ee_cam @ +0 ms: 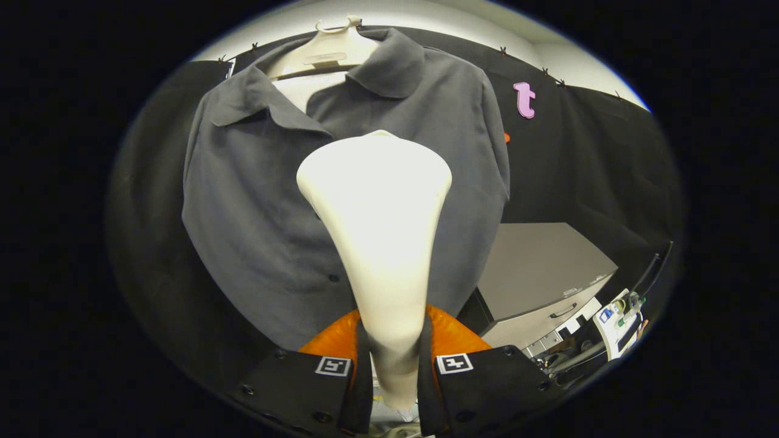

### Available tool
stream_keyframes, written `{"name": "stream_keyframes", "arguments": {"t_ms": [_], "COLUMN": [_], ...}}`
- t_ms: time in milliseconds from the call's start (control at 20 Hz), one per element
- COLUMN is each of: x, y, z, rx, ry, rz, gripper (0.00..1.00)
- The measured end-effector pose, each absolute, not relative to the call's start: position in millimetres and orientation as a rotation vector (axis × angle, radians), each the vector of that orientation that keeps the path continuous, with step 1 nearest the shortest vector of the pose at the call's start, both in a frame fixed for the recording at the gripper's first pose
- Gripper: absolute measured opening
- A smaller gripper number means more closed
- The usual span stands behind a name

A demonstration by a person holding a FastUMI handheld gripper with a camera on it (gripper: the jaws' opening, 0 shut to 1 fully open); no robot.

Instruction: Iron the clothes twice with a garment steamer, once on the left side and once on the right side.

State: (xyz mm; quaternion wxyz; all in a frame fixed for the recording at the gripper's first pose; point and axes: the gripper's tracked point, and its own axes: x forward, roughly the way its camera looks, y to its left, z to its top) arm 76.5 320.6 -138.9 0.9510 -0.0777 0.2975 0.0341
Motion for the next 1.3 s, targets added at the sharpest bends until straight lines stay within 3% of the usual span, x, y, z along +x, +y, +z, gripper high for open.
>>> {"name": "stream_keyframes", "arguments": {"t_ms": [550,1300], "x": [97.5,93.3], "y": [432.4,425.6], "z": [-121.6,-183.3], "rx": [-0.184,-0.227], "ry": [0.551,0.599], "rz": [0.185,0.116], "gripper": [0.37,0.37]}}
